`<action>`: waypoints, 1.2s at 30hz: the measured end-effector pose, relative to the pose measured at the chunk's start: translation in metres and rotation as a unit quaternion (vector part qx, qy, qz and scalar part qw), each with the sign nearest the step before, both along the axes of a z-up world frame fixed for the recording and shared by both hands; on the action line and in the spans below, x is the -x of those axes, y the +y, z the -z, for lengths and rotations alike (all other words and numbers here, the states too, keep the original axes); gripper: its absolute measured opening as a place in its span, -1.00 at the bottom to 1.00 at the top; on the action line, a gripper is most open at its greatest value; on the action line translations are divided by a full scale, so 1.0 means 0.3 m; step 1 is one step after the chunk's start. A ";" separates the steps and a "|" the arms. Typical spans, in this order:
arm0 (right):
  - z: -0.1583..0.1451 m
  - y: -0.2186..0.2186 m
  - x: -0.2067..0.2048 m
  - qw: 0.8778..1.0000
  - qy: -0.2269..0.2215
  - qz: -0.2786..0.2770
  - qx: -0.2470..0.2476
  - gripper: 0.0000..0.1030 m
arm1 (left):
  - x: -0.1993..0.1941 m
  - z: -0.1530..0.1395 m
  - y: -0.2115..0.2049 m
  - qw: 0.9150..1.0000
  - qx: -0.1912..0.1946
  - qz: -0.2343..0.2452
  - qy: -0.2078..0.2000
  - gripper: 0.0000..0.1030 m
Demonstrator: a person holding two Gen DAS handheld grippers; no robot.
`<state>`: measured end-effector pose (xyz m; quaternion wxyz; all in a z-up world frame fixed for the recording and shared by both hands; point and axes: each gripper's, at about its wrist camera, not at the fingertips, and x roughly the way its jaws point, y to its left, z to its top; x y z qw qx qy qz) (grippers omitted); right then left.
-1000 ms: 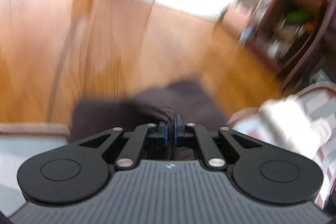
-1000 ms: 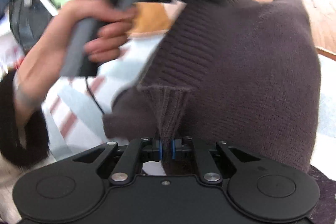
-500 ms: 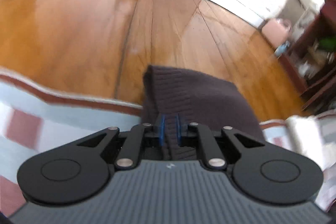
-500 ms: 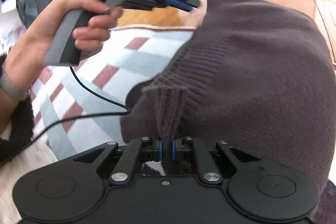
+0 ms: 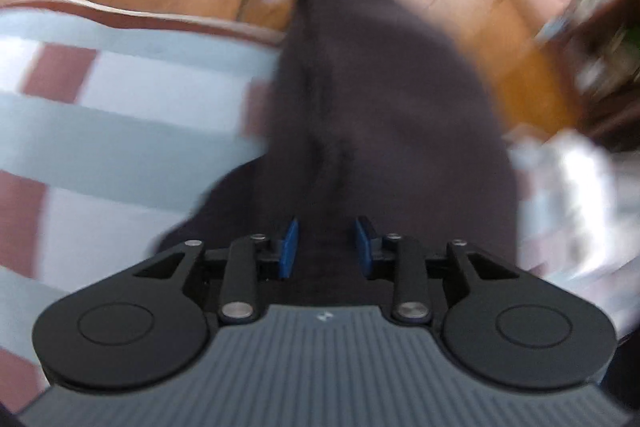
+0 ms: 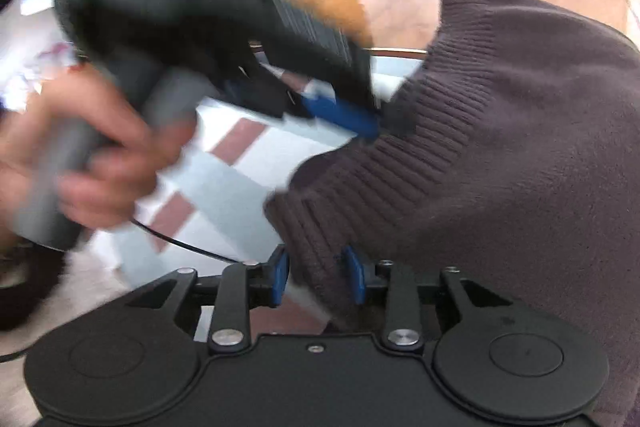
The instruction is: Fold clothes
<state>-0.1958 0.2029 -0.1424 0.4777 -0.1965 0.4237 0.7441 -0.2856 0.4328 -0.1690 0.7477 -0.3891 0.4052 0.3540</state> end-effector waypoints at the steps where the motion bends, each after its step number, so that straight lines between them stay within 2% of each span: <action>1: -0.018 -0.024 -0.026 1.000 0.020 -0.005 -0.002 -0.29 | 0.011 0.009 -0.009 1.000 0.000 -0.007 0.019 -0.11; 2: -0.037 -0.052 -0.060 0.999 0.037 0.005 -0.007 -0.29 | 0.025 0.020 -0.013 0.999 0.003 -0.019 0.035 0.03; 5: -0.076 -0.123 -0.202 0.993 0.072 0.090 -0.025 -0.13 | 0.056 -0.001 -0.019 0.999 -0.004 -0.037 0.037 0.01; 8: -0.088 -0.163 -0.358 0.976 0.070 0.205 -0.024 0.07 | 0.071 -0.039 -0.002 0.999 -0.010 -0.044 -0.009 -0.04; 9: -0.079 -0.173 -0.400 0.969 0.064 0.238 -0.017 0.29 | 0.076 -0.053 0.004 0.999 -0.012 -0.047 -0.026 0.00; 10: -0.064 -0.175 -0.434 0.961 0.053 0.271 -0.007 0.41 | 0.080 -0.066 0.011 0.998 -0.014 -0.049 -0.043 0.03; 11: -0.043 -0.174 -0.458 0.953 0.040 0.300 0.004 0.61 | 0.085 -0.079 0.017 0.997 -0.016 -0.051 -0.059 0.07; 13: 0.017 -0.171 -0.493 0.940 0.023 0.340 0.027 0.65 | 0.095 -0.085 0.032 0.994 -0.008 -0.054 -0.090 0.09; 16: 0.092 -0.168 -0.488 0.938 0.051 0.340 0.042 0.65 | 0.053 -0.027 0.037 0.993 0.032 -0.044 -0.107 0.09; 17: 0.110 -0.170 -0.472 0.940 0.059 0.334 0.041 0.56 | 0.036 -0.010 0.043 0.992 0.043 -0.040 -0.108 0.09; 18: 0.127 -0.172 -0.457 0.941 0.067 0.329 0.041 0.16 | 0.023 -0.005 0.044 0.994 0.037 -0.039 -0.097 0.09; 20: 0.161 -0.175 -0.426 0.944 0.083 0.318 0.039 -0.17 | 0.000 -0.004 0.042 0.997 0.013 -0.039 -0.066 0.09; 22: 0.163 -0.199 -0.402 0.943 0.090 0.319 0.041 -0.28 | -0.023 -0.014 0.024 0.998 -0.020 -0.037 -0.050 0.09; 24: 0.151 -0.246 -0.408 0.940 0.095 0.323 0.054 -0.29 | -0.008 -0.033 0.036 0.996 -0.035 -0.043 -0.070 0.16; 25: 0.156 -0.245 -0.416 0.943 0.082 0.317 0.066 -0.29 | 0.004 -0.042 0.044 0.995 -0.033 -0.047 -0.084 0.25; 26: 0.159 -0.242 -0.422 0.945 0.066 0.309 0.078 -0.24 | 0.015 -0.041 0.057 0.993 -0.028 -0.054 -0.099 0.26; 27: 0.158 -0.238 -0.427 0.949 0.048 0.299 0.092 -0.07 | 0.024 -0.036 0.069 0.992 -0.024 -0.060 -0.109 0.26; 28: 0.146 -0.237 -0.442 0.951 0.036 0.288 0.102 0.01 | 0.026 -0.029 0.081 0.991 -0.023 -0.062 -0.112 0.26; 30: 0.104 -0.244 -0.493 0.954 0.052 0.275 0.104 0.03 | 0.023 -0.018 0.094 0.993 -0.027 -0.054 -0.104 0.26; 32: 0.055 -0.268 -0.557 0.952 0.078 0.283 0.083 0.08 | 0.019 0.003 0.109 0.993 -0.017 -0.051 -0.106 0.26; 34: 0.017 -0.260 -0.625 0.941 0.104 0.318 0.044 0.48 | 0.020 0.022 0.129 0.991 -0.001 -0.067 -0.114 0.26; 35: 0.016 -0.236 -0.658 0.934 0.121 0.334 0.036 0.76 | 0.020 0.034 0.138 0.990 0.005 -0.069 -0.122 0.27; 36: 0.014 -0.213 -0.691 0.926 0.139 0.349 0.029 0.78 | 0.020 0.045 0.143 0.989 0.010 -0.066 -0.129 0.27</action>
